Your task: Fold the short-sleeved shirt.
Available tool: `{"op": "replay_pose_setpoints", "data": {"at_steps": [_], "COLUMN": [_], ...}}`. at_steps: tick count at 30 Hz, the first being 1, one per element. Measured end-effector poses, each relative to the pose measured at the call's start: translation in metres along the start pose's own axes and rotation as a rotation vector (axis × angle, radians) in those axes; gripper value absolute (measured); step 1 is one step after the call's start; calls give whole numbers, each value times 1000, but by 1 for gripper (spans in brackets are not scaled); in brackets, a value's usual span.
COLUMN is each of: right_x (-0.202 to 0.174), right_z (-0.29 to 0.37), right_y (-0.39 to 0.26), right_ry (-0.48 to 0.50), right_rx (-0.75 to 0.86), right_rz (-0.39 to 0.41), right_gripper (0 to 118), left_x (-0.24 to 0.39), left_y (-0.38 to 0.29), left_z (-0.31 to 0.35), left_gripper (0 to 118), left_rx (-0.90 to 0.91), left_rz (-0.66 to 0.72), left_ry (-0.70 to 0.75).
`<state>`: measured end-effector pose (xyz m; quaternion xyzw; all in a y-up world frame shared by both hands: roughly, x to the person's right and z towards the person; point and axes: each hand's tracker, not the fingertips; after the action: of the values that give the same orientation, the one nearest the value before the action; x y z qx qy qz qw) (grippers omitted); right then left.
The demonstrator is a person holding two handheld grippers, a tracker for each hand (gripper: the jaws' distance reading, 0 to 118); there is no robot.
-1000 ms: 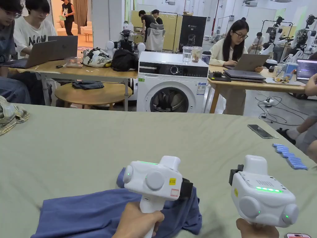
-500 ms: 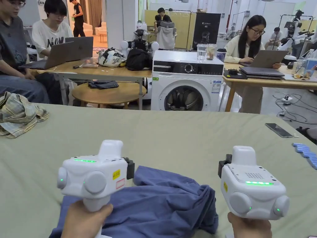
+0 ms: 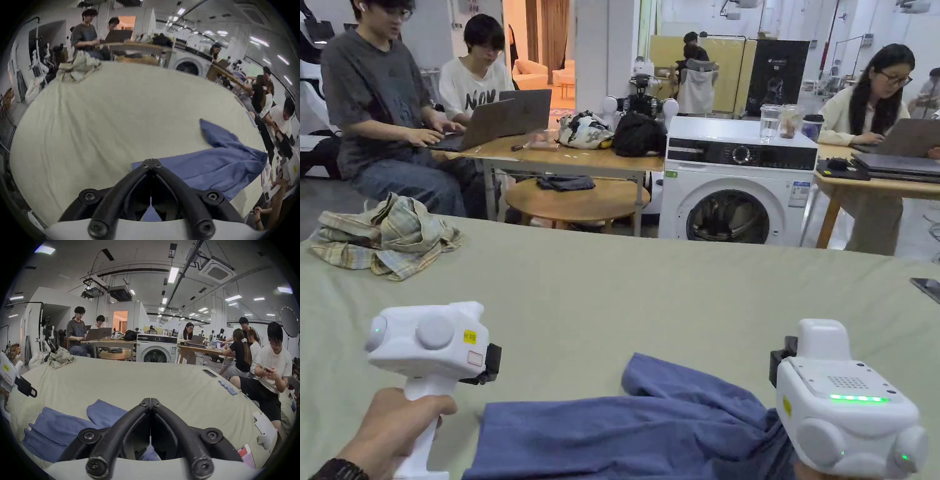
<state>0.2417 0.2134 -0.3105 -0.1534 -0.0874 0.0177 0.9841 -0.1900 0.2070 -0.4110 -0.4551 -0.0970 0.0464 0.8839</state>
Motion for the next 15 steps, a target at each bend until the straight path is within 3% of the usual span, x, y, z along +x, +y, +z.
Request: {"op": "replay_pose_setpoints", "data": {"at_steps": [1,2,3,5,9,12,13,15], "right_x": [0,-3,-3,-2,-1,6,10,17], "right_z": [-4,6,5,1,2,-1,-3,-7], "right_y": [-1,-2,-3,-6,-14,-19,-21,-19], "right_ry": [2,0,2,4,-7,-10,-15,-19], "right_rx": [-4,-7,-13,-20,-26,-51,-60,-86], "right_rz": [-2,-2,-3,-4,16,7,3,-7], "right_gripper": [0,0,0,0,0,0,0,0], "left_x": [-3,-5,-7,-9,-10,3,10,21], "left_y": [1,2,2,-2,-12,-19,-20,-22], "left_z": [-10,-21,-31,-50,-95,-99,-103,-101], "left_gripper": [10,34,45,50,49,47,41,9], "left_rx": [-35,-72,-101,-156,-235,-133,-137,-111], "left_rz": [18,36,63,111,103,16,-32,-118], "left_ry": [10,24,7,-6,40,117,143,132]}}
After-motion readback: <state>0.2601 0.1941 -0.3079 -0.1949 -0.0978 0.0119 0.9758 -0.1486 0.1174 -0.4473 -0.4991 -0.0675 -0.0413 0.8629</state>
